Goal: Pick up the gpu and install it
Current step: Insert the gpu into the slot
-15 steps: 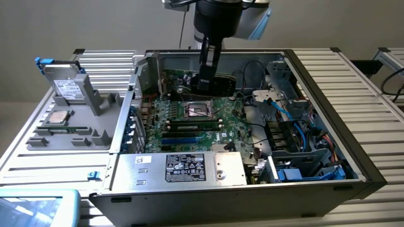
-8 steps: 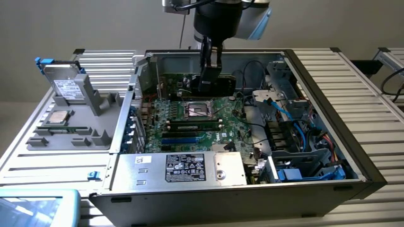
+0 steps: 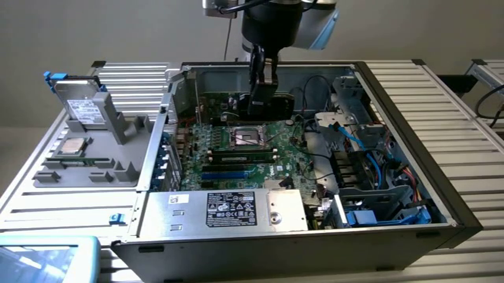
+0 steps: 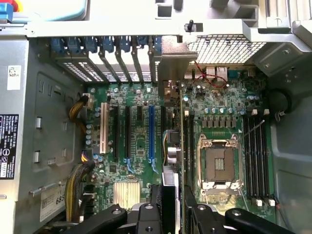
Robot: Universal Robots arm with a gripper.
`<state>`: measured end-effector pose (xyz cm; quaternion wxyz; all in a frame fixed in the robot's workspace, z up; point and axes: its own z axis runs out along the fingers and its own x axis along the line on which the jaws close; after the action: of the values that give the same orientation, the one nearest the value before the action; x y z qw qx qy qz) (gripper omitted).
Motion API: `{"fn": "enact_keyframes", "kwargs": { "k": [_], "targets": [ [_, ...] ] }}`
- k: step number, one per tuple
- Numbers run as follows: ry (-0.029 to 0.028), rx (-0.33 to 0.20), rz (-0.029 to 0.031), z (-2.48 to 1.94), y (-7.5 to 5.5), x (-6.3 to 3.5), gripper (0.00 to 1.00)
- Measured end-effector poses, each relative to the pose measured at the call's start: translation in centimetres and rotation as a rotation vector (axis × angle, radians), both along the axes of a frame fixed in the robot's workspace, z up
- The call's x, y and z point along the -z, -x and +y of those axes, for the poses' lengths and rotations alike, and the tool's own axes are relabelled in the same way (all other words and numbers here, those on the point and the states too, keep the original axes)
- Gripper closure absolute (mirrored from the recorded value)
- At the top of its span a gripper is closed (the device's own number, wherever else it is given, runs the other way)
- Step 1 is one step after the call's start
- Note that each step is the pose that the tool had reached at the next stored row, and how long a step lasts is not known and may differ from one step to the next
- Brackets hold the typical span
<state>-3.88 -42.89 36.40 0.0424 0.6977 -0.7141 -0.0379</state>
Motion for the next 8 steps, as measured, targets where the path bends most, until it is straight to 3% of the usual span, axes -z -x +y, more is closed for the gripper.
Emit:
{"fn": "enact_keyframes", "kwargs": {
  "k": [2, 5, 6, 8],
  "targets": [
    [0.0061, -0.001, -0.0026, 0.05, 0.02, 0.00, 0.72],
    [0.0321, -0.003, -0.0083, 0.31, 0.11, 0.05, 0.72],
    [0.0375, -0.004, -0.0099, 0.43, 0.20, 0.08, 0.72],
    [0.0380, -0.006, -0.0103, 0.51, 0.39, 0.15, 0.72]
  ]
}}
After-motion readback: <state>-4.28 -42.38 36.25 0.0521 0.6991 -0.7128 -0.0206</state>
